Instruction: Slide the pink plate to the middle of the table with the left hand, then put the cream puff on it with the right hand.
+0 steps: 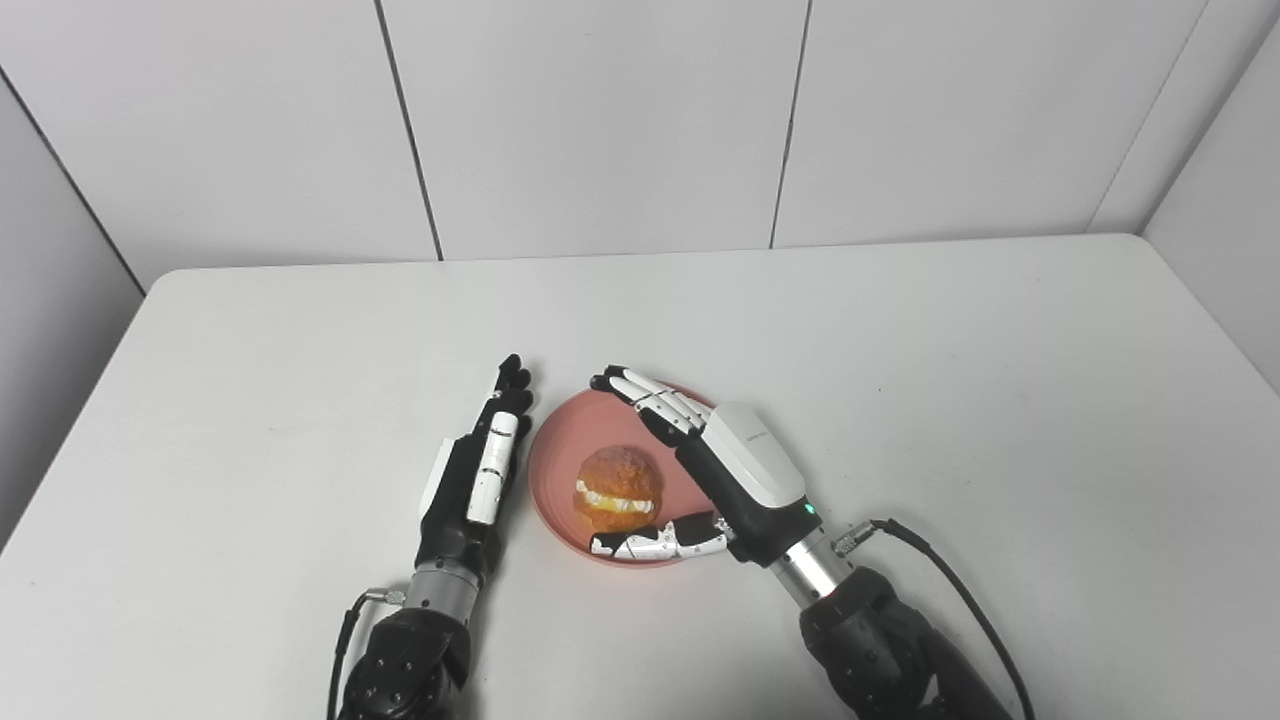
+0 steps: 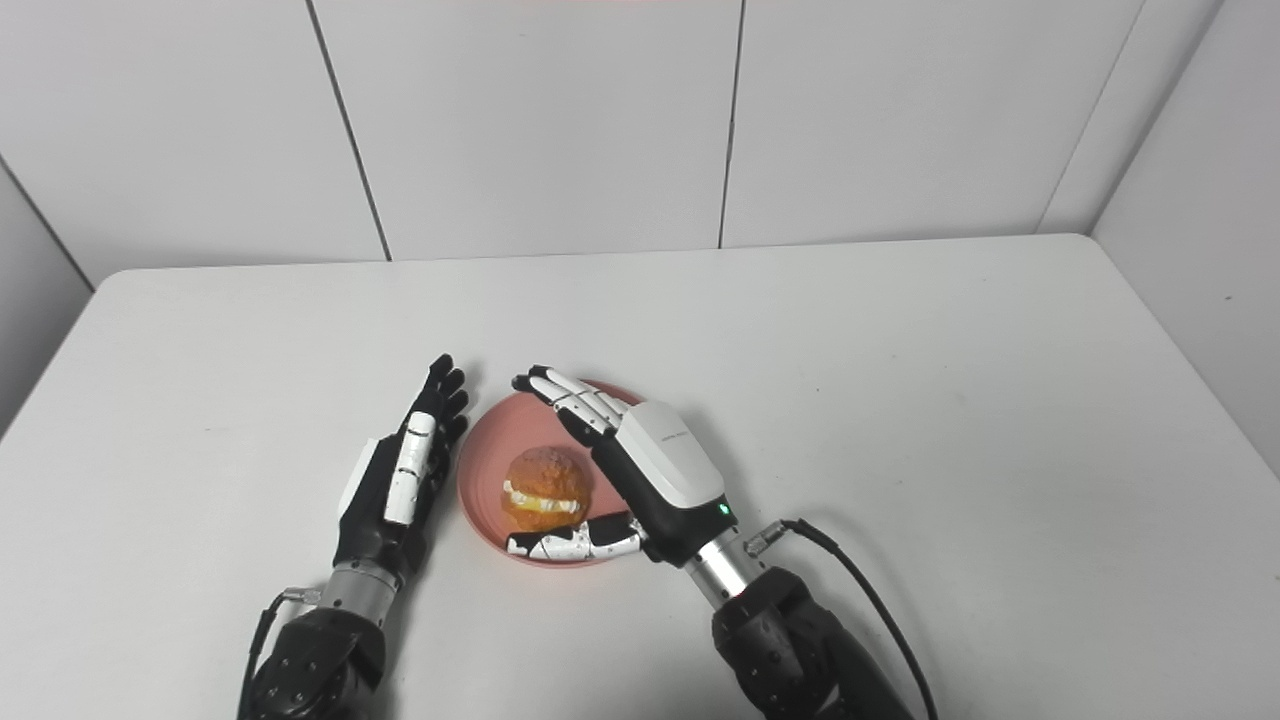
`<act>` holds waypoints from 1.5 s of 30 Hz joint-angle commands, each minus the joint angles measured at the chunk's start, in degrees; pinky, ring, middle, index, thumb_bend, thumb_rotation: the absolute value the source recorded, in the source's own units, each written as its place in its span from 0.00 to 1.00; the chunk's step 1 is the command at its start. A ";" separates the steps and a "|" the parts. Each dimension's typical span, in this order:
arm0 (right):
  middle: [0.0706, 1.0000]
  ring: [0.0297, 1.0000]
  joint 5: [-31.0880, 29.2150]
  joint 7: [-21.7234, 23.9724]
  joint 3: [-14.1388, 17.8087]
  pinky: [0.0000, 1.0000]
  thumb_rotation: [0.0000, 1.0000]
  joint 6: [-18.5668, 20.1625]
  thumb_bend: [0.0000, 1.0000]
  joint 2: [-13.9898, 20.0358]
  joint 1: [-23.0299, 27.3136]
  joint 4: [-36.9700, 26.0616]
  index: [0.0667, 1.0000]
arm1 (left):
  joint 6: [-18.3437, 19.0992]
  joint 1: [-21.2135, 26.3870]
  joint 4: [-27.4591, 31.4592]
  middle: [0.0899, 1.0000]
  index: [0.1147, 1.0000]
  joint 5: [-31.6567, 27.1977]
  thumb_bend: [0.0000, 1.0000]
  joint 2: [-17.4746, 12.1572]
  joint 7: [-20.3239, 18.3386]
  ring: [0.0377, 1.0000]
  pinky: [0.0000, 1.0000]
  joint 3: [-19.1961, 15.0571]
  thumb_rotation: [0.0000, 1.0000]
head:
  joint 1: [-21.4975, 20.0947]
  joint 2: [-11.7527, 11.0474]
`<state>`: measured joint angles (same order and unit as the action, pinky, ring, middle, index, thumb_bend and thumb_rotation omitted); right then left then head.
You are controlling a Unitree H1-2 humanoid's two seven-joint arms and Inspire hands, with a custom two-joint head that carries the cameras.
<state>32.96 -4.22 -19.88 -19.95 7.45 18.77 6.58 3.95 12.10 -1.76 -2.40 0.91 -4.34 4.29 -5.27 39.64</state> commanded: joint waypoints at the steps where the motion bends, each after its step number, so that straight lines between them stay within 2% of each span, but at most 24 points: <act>1: 0.95 0.91 -2.66 0.26 0.90 0.84 0.55 -2.31 0.57 -0.58 1.18 -2.57 0.92 | -0.49 0.70 0.77 1.00 1.00 -0.38 0.66 0.36 -0.34 1.00 1.00 -0.01 1.00 | 0.06 0.01; 3: 0.95 0.92 -4.05 0.14 1.50 0.86 0.58 -2.37 0.58 -0.93 1.00 -2.61 0.93 | -0.10 0.74 0.84 1.00 1.00 -0.05 0.67 0.05 -0.35 1.00 1.00 0.04 1.00 | 0.09 0.07; 5: 0.96 0.92 -5.05 0.30 2.20 0.84 0.67 -1.60 0.60 -1.29 0.70 -2.80 0.96 | -0.15 0.90 0.60 1.00 1.00 0.07 0.68 -0.24 -0.39 1.00 1.00 -0.04 1.00 | 0.09 0.15; 7: 0.97 0.92 -5.60 0.79 2.78 0.84 0.71 -0.91 0.60 -1.35 0.43 -3.13 0.97 | -0.25 1.08 0.35 1.00 1.00 0.17 0.68 -0.46 -0.37 1.00 1.00 -0.11 1.00 | 0.09 0.15; 10: 0.99 0.95 -7.94 0.63 4.24 0.87 0.77 -0.83 0.62 -2.16 -0.14 -2.72 0.99 | 0.43 1.26 0.53 1.00 1.00 0.39 0.68 -0.91 -0.44 1.00 1.00 -0.12 1.00 | 0.04 0.13; 14: 1.00 0.98 -13.10 1.10 6.83 0.90 0.79 0.67 0.63 -3.98 -1.11 -1.93 0.99 | 0.78 1.49 0.42 1.00 1.00 0.07 0.68 -0.96 -0.29 1.00 1.00 -0.64 1.00 | 0.22 0.12; 20: 1.00 1.00 -17.15 2.05 9.72 0.94 0.87 5.35 0.56 -5.52 -1.73 -2.32 1.00 | 0.91 1.74 0.31 1.00 1.00 0.27 0.66 -0.93 -0.11 1.00 1.00 -1.23 1.00 | 0.21 0.28; 24: 1.00 1.00 -17.06 1.81 11.08 0.98 0.93 11.05 0.61 -6.76 -2.24 -3.79 1.00 | -0.32 1.78 -0.19 1.00 1.00 0.39 0.65 -0.87 -0.04 1.00 1.00 -1.52 1.00 | 0.13 0.18; 31: 1.00 1.00 -18.69 1.89 12.59 1.00 0.99 13.70 0.61 -8.26 -2.82 -4.35 1.00 | 0.68 1.45 0.89 1.00 1.00 0.25 0.61 -0.48 0.16 1.00 1.00 -1.85 1.00 | 0.14 0.05; 45: 1.00 1.00 -24.74 3.46 13.51 1.00 0.98 18.02 0.60 -9.92 -3.52 -4.44 1.00 | -3.17 1.11 -0.06 1.00 1.00 0.70 0.50 1.44 3.52 1.00 1.00 -3.35 1.00 | -0.12 0.20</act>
<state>8.73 -0.88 -6.51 -2.36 -1.67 14.42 4.40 3.05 12.60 -2.65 -1.47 1.64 -1.81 1.46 -5.36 39.73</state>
